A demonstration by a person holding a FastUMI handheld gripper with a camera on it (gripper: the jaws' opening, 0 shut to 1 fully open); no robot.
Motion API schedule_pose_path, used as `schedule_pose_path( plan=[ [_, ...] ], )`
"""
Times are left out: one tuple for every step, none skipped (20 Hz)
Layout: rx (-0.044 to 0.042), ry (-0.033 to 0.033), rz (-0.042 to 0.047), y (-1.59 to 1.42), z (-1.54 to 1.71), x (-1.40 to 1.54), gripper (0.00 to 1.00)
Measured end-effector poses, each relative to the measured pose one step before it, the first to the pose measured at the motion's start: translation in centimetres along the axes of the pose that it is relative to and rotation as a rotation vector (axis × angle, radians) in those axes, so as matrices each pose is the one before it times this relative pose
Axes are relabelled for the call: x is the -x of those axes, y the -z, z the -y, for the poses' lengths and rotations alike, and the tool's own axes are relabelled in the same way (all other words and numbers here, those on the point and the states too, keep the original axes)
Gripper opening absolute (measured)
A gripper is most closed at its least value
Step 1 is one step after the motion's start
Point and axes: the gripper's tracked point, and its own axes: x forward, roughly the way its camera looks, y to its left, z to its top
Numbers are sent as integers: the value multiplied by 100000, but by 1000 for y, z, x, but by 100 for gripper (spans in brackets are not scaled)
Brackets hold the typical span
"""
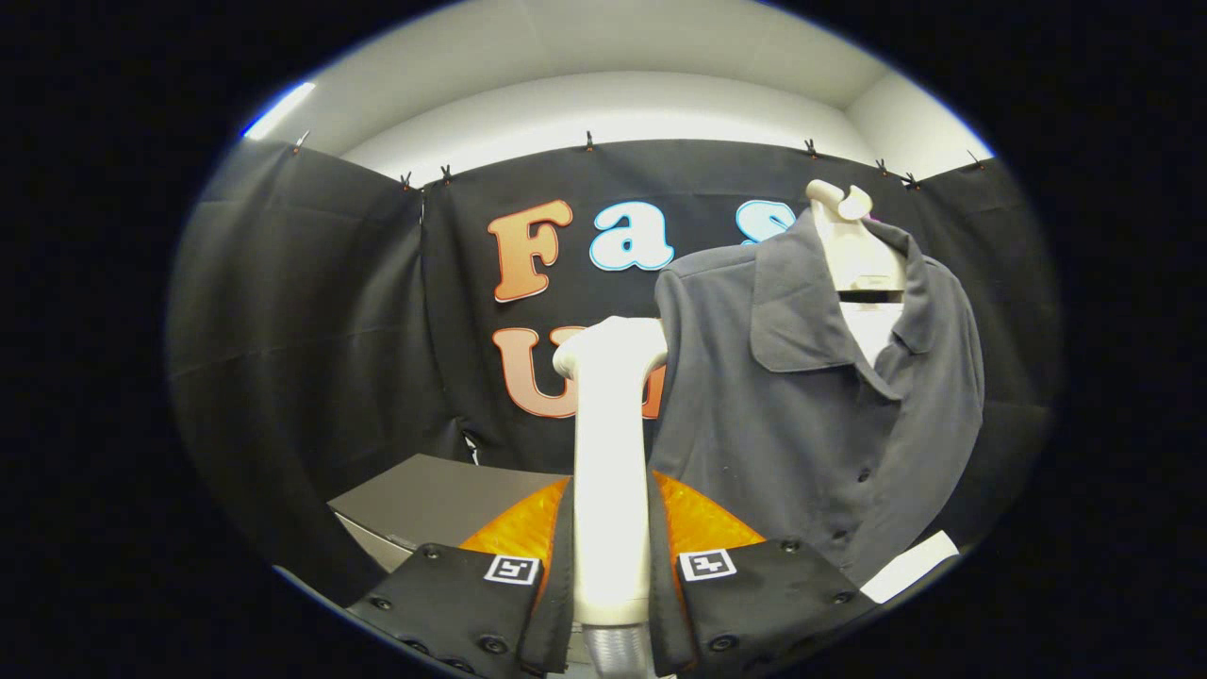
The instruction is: Iron the clothes twice with a garment steamer, once on the left side and once on the right side.
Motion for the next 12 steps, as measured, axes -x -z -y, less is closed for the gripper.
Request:
schedule_pose_path(
  plan=[
    [-283, -1112, 769, -177, 65, 1163, 40],
    [597, -1278, 1025, -107, -104, 1036, 40],
    [1340, -1182, 338, -50, -57, 865, 40],
    [1589, -896, 851, -161, 7, 812, 40],
    [760, -583, 1726, -309, 173, 775, 40],
    [60, -464, 1320, -281, 355, 805, 40],
    [-388, -391, 969, -390, 474, 771, 40],
    [-845, 83, 1184, -413, 734, 570, 40],
    [-492, 459, 817, -296, 879, 592, 40],
    [-628, 798, 338, -157, 1134, 494, 40],
    [-832, 742, 784, -256, 1109, 291, 40],
    [-509, 889, 726, -255, 1157, 291, 40]
  ],
)
